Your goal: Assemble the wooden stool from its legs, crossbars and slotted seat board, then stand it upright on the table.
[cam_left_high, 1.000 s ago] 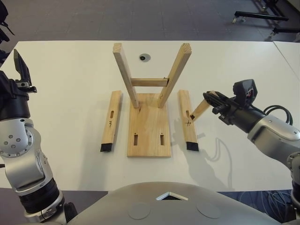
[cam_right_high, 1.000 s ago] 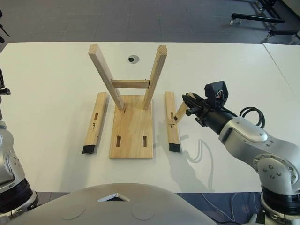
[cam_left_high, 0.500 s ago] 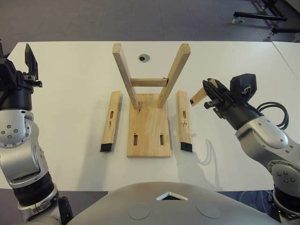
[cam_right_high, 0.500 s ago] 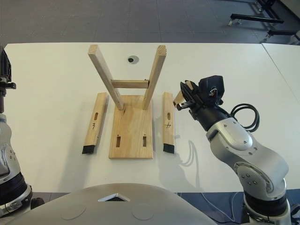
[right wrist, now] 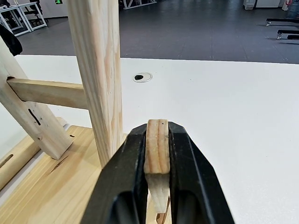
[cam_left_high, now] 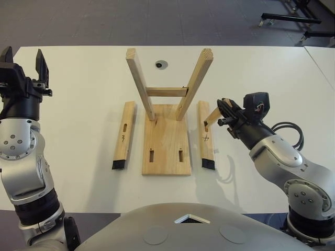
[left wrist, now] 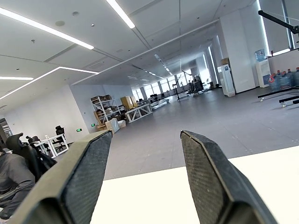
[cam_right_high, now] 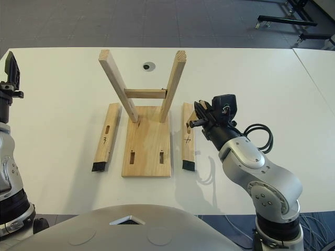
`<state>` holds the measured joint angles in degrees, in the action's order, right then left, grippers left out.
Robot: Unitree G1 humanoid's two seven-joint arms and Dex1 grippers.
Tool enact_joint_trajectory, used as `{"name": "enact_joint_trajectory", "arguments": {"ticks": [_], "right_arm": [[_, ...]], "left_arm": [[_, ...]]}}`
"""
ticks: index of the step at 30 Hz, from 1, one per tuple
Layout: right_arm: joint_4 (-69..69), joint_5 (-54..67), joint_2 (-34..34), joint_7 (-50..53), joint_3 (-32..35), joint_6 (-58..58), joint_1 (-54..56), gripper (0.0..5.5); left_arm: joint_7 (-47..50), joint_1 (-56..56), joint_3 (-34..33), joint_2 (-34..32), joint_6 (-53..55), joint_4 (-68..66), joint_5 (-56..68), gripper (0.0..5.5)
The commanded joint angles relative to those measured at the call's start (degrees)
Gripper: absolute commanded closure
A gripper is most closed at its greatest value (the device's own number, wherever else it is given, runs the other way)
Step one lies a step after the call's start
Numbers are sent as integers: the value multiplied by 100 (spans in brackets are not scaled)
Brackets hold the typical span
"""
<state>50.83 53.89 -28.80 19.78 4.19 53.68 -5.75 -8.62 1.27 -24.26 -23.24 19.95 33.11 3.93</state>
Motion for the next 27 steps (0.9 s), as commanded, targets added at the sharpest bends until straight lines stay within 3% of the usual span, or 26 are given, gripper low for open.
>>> {"name": "enact_joint_trajectory", "arguments": {"ticks": [1, 15, 27], "right_arm": [[81, -231, 75, 1, -73, 116, -107, 512], [225, -484, 208, -231, 71, 308, -535, 512], [166, -136, 830, -166, 368, 210, -237, 512]], "left_arm": [[-89, -177, 110, -119, 52, -126, 18, 282], [-108, 0, 180, -94, 72, -49, -41, 282], [-34, 175, 225, -22, 37, 69, -104, 282]]}}
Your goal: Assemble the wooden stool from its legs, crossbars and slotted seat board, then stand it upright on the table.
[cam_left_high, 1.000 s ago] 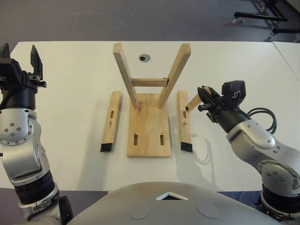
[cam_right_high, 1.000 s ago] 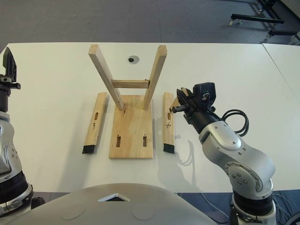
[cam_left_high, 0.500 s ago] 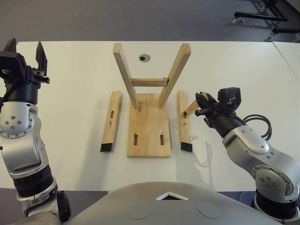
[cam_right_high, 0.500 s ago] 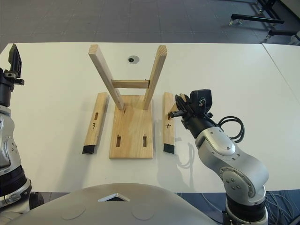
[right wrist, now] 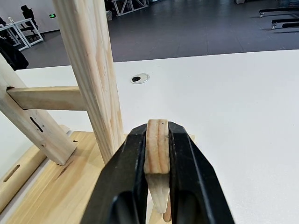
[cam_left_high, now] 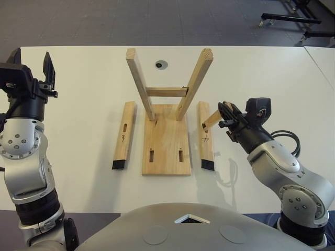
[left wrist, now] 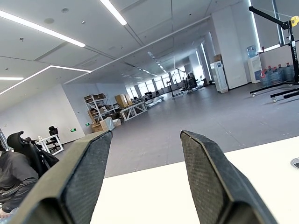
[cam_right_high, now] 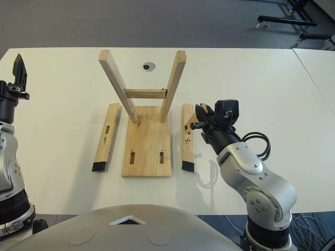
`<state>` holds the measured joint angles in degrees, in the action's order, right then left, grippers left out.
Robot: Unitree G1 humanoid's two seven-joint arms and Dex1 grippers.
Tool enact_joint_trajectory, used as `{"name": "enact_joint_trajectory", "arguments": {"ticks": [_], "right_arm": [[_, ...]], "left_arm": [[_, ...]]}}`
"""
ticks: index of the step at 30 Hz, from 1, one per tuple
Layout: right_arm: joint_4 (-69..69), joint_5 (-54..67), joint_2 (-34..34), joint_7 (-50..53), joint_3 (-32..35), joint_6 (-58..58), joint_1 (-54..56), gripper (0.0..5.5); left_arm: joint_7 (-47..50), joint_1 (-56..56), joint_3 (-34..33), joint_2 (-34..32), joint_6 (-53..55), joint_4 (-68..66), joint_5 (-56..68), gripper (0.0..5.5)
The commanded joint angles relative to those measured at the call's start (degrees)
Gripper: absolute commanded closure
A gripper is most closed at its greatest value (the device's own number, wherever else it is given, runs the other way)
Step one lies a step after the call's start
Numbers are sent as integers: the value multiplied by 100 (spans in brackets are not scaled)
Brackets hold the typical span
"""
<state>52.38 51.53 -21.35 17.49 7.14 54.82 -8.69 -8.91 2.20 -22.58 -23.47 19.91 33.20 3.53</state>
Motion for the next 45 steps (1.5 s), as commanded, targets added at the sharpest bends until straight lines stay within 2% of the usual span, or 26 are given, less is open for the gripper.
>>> {"name": "enact_joint_trajectory", "arguments": {"ticks": [1, 14, 25, 32, 40, 45], "right_arm": [[14, 110, 84, 72, 79, 115, 46, 512], [8, 82, 55, 174, 299, 459, -637, 512], [68, -472, -502, -67, 388, 568, -809, 512], [-805, -1675, -806, -1020, -167, -465, -802, 512], [-2354, -2614, -1402, -2619, -741, -1374, 155, 512], [-3714, -2853, -1360, -3305, -715, -1713, 669, 512]], "left_arm": [[-6, 96, 66, 3, 34, 61, -74, 282], [-79, 129, 88, -97, 22, 36, -105, 282], [-136, 52, 214, -161, -47, -13, -237, 282], [-59, -56, 306, -80, -167, -122, -336, 282], [347, -35, 475, 283, -460, -196, -535, 282], [685, 52, 636, 651, -734, -267, -685, 282]]}}
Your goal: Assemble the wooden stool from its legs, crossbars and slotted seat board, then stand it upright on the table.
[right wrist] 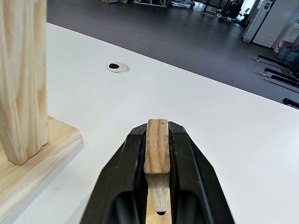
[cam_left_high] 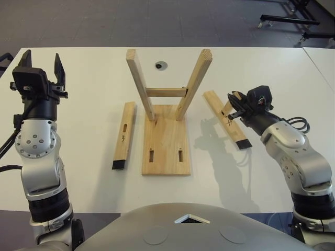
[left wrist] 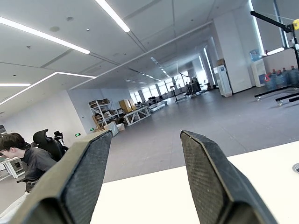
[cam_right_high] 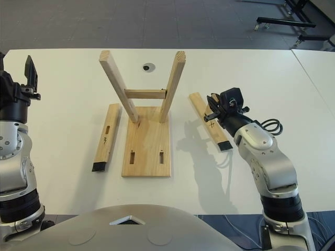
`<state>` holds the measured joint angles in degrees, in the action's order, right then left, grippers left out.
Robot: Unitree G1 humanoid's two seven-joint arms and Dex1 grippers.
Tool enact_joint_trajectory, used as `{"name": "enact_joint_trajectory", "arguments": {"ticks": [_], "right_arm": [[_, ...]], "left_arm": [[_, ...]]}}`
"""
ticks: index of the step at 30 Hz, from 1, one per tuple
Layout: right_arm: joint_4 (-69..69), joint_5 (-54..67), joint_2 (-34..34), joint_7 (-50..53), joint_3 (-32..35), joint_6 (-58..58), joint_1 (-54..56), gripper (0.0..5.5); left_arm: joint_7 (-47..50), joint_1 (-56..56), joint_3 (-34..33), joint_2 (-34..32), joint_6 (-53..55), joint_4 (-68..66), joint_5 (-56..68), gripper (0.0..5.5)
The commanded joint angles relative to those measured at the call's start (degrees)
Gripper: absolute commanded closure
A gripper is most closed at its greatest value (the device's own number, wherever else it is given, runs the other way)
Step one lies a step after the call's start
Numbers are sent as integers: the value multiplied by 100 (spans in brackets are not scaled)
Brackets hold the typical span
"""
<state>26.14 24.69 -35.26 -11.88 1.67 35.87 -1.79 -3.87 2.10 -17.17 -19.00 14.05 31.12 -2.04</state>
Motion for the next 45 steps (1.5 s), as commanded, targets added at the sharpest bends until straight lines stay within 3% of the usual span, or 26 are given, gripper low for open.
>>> {"name": "enact_joint_trajectory", "arguments": {"ticks": [1, 4, 8, 15, 25, 30, 45], "right_arm": [[-1431, -219, 25, -499, -157, 99, 80, 512], [-2269, -385, -58, -835, -231, -41, 469, 512], [-3232, -682, -121, -1247, -273, -366, 1164, 419], [-4251, -737, 256, -1608, 86, -1217, 1862, 311], [-1874, 132, 334, -1119, 909, 659, 2365, 113], [-1622, 442, 635, -643, 1272, 973, 3147, 21], [-2212, 412, 1003, -326, 1568, 327, 3922, 13]], "left_arm": [[231, 84, 120, 271, -196, -71, -153, 282], [337, 200, 136, 438, -297, -84, -191, 282], [475, 324, 197, 629, -410, -98, -259, 282], [584, 395, 124, 734, -560, -162, -302, 282], [587, 380, -44, 656, -688, -271, -268, 282], [521, 301, -116, 578, -760, -406, -234, 282], [328, -12, -33, 476, -874, -690, -222, 282]]}}
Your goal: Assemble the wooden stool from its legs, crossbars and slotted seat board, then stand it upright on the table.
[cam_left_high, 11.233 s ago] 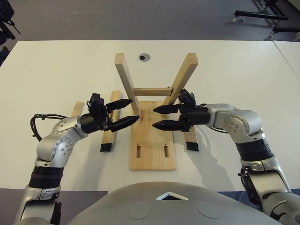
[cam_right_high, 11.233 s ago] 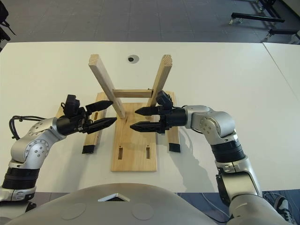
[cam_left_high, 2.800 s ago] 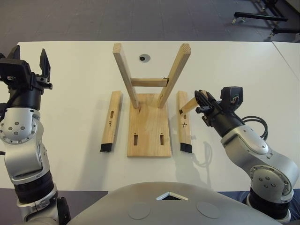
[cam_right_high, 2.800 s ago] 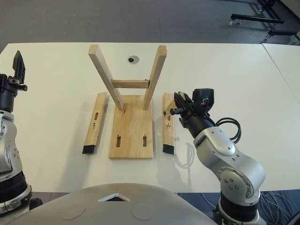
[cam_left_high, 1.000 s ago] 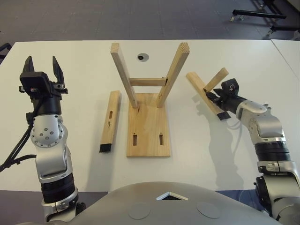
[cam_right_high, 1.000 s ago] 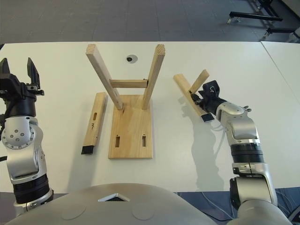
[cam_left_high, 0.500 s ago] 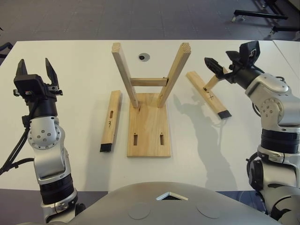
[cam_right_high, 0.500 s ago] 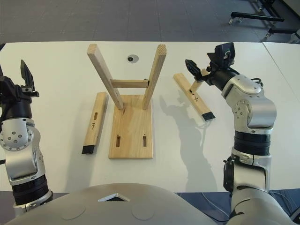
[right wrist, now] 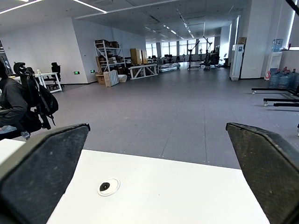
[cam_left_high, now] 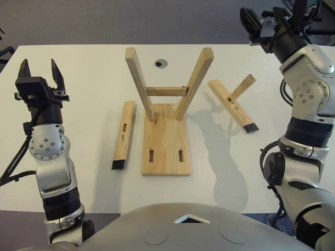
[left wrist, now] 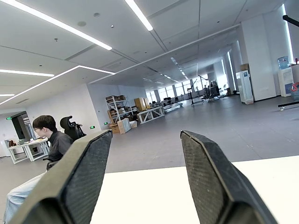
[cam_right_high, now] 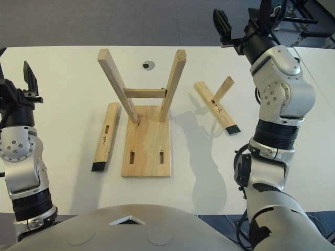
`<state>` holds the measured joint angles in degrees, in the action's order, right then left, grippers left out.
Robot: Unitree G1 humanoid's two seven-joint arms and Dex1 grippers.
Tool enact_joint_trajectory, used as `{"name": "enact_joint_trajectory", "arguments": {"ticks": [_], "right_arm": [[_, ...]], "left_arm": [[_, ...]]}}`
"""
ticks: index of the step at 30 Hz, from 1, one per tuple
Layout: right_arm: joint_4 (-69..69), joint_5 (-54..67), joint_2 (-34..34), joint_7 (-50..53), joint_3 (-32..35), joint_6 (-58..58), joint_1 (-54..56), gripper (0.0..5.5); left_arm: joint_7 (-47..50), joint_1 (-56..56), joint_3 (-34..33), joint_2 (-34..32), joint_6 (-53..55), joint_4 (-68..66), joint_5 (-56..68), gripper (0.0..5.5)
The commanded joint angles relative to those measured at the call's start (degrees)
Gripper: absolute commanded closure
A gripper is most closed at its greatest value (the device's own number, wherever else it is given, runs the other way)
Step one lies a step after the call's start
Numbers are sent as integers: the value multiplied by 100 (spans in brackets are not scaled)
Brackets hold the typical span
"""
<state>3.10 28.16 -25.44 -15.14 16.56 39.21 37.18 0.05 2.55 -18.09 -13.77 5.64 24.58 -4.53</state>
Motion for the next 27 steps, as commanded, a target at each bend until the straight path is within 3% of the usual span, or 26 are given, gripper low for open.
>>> {"name": "enact_joint_trajectory", "arguments": {"ticks": [1, 5, 11, 17, 27], "right_arm": [[113, 59, 10, -15, 78, -14, -13, 13], [125, -104, 14, -180, -84, -142, -511, 13], [-1063, -1171, 184, -282, -1045, -873, -1819, 13], [-320, -620, 651, 102, -526, -561, -1729, 13], [-236, -147, 389, 258, 169, -536, -367, 13]], "left_arm": [[-66, -47, 63, -49, -30, -25, 28, 282], [-95, -48, 108, -57, 7, 9, 36, 282], [-283, -279, 252, -145, 97, -129, 111, 282], [-290, -226, 324, -61, 113, -149, 170, 282], [-166, -83, 515, 138, 159, -29, 124, 282]]}}
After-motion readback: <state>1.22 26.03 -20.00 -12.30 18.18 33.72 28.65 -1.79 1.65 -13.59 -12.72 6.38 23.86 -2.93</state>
